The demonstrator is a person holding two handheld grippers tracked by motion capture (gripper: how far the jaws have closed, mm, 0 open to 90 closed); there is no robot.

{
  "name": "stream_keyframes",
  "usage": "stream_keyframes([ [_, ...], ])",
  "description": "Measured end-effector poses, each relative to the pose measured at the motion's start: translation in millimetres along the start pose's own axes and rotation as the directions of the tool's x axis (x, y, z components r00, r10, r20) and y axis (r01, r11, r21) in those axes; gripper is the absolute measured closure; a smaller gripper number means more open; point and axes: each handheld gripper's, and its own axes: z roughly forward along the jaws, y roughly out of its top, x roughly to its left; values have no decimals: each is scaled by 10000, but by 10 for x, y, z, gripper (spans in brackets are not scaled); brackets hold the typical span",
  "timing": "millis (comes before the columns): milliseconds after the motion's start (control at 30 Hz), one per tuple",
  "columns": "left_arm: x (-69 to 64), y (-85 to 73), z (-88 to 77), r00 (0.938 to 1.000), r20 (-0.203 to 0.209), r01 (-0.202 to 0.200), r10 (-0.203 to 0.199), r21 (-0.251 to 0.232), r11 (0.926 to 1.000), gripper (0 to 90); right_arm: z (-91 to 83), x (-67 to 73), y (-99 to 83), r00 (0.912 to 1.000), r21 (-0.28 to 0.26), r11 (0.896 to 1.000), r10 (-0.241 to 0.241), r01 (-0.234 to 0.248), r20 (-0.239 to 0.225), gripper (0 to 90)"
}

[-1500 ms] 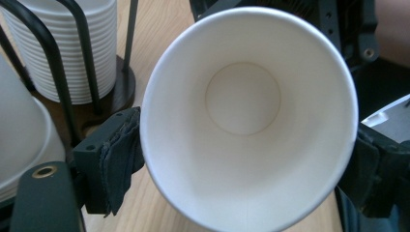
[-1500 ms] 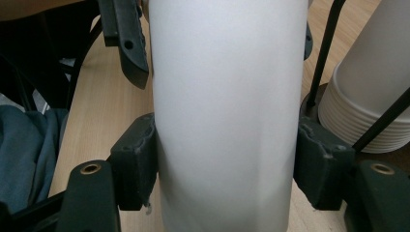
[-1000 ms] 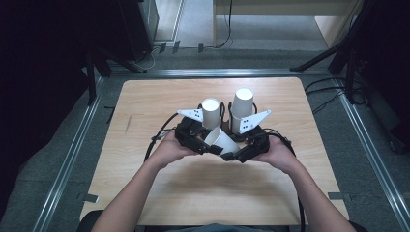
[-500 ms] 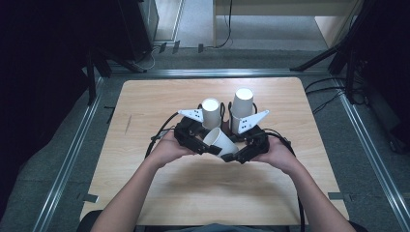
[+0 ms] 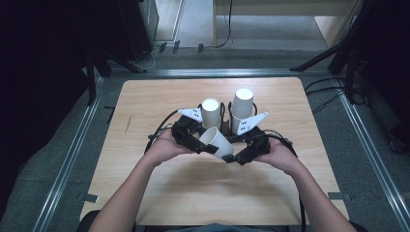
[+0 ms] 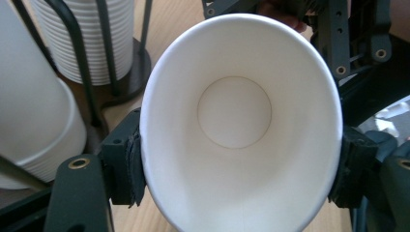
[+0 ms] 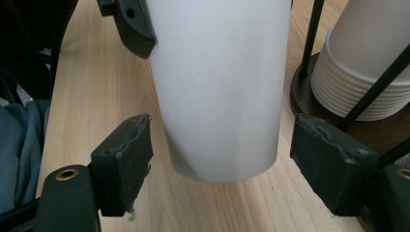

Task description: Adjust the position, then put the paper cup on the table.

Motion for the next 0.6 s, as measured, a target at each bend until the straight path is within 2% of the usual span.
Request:
stream_keyframes([
  [200,-5,7,-44,9993,-378,-72,81,231,9997,254,-29,-7,-16,9998,-13,10000,47,-47,178,224],
  [267,-2,8,-55,9993,-375,-72,83,278,9996,254,-32,-8,-18,9998,-13,10000,41,-41,192,224],
  [300,-3,8,-73,9985,-531,-130,150,384,9992,254,-47,-5,-21,9997,-34,10000,93,-92,242,224],
  [500,21,3,-114,9965,-816,-114,161,571,9983,254,-97,-23,-32,9990,-382,9988,309,-297,313,221],
  [600,27,-11,-127,9959,-891,-110,169,657,9978,254,-106,-40,-38,9984,-385,9987,362,-346,426,219],
])
